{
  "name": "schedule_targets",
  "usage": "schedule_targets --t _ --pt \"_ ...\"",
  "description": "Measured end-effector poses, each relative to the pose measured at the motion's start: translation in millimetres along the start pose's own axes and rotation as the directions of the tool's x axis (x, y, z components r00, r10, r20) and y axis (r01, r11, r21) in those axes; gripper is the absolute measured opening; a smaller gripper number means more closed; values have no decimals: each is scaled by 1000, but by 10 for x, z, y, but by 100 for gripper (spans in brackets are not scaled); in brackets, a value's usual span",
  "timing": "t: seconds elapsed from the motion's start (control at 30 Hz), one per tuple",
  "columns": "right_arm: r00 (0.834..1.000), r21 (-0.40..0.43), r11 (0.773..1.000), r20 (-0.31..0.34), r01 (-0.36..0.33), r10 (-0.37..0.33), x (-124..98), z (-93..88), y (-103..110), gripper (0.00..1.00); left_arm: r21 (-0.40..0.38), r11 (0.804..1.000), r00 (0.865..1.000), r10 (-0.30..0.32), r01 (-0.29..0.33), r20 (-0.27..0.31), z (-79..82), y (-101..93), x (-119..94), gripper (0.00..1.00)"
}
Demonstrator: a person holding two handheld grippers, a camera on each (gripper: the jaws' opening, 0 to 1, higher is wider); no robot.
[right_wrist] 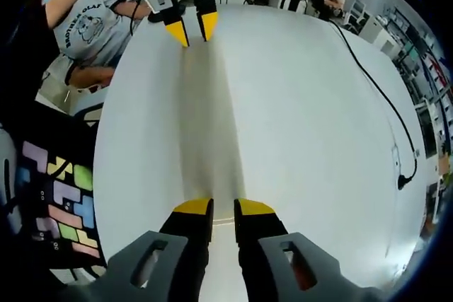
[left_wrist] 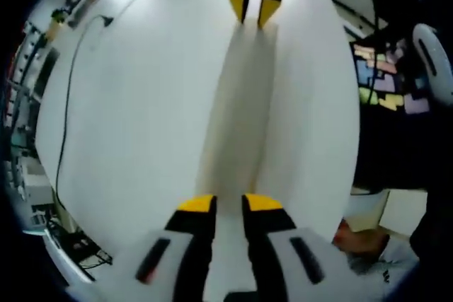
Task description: Arrange the utensils inside the cutlery case until each visible utensil rests in its matching compartment.
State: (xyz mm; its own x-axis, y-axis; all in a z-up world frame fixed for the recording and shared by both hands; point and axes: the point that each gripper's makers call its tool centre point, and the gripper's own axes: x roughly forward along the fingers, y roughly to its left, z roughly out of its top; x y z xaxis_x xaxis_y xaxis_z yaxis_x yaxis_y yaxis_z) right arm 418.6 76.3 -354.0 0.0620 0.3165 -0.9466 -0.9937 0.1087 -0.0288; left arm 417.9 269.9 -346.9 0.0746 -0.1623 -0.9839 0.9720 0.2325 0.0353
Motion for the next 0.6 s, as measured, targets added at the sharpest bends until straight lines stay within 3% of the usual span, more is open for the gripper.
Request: schedule_targets --t 0.03,0.07,0.13,0.23,0.37,0.47,0.6 --pt "1000 0 1000 -1 0 0 1 -2 3 11 1 1000 1000 0 0 -4 -18 40 -10 16" --pt "1000 -1 1000 8 -4 4 17 23 2 11 63 998 1000 5 -3 -27 -30 91 7 16" --pt "1000 -2 1000 10 -9 9 28 24 7 11 6 1000 998 17 -17 -66 -15 74 21 16" --pt "1000 -25 1000 10 -4 4 32 50 -39 11 30 999 997 21 -19 -69 29 42 5 16" --pt "1000 -21 1000 -3 -16 16 28 75 -91 11 -28 999 999 -29 28 -46 46 37 37 16" --pt "1000 -13 1000 -6 -23 23 28 60 -71 11 -47 998 997 -40 38 -62 38 85 30 16" --pt "1000 -1 1000 -8 -18 18 22 55 -84 11 -55 998 995 -46 41 -91 38 -56 56 16"
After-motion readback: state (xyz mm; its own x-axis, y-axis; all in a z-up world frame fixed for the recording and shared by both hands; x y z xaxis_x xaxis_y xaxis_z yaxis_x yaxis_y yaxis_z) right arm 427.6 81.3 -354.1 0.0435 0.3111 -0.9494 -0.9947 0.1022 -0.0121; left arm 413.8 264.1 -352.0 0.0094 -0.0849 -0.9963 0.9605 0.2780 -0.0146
